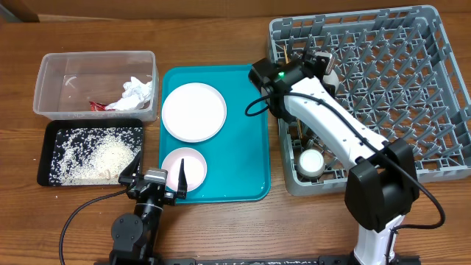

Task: Sort waste into correct bins and load items into the dishwasher
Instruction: 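Lower the white bowl into the rack and open the right gripper, then move the right gripper to the white plate edge and grasp it, then lift the white plate and stand it upright in the dish rack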

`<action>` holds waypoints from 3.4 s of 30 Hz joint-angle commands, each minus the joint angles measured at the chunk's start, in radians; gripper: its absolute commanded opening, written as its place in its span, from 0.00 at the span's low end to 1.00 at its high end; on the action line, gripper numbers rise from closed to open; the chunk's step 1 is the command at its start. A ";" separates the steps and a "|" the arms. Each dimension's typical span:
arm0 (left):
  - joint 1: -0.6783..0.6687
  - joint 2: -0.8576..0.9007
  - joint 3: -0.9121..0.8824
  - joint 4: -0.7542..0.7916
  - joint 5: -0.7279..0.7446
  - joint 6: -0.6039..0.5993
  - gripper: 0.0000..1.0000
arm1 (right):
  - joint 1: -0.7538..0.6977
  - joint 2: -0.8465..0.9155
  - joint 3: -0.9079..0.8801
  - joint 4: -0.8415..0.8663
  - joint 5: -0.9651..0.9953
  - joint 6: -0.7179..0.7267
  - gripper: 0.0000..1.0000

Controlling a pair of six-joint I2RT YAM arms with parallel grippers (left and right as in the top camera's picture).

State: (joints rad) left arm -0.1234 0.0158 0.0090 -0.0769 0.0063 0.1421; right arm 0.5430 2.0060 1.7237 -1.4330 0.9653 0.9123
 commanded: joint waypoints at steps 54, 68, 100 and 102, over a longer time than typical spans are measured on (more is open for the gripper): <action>0.007 -0.010 -0.004 0.000 -0.006 0.018 1.00 | 0.153 0.124 -0.093 0.732 -1.054 -0.335 0.51; 0.007 -0.010 -0.004 0.000 -0.006 0.018 1.00 | 0.145 0.167 -0.094 0.735 -1.076 -0.327 0.50; 0.007 -0.010 -0.004 0.000 -0.006 0.018 1.00 | 0.079 0.120 -0.052 0.730 -0.956 -0.284 0.04; 0.007 -0.010 -0.004 0.000 -0.006 0.018 1.00 | 0.061 0.051 -0.041 0.706 -0.894 -0.292 0.04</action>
State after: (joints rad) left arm -0.1234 0.0158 0.0090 -0.0769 0.0063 0.1421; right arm 0.6411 2.1906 1.6417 -0.7170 -0.0319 0.6323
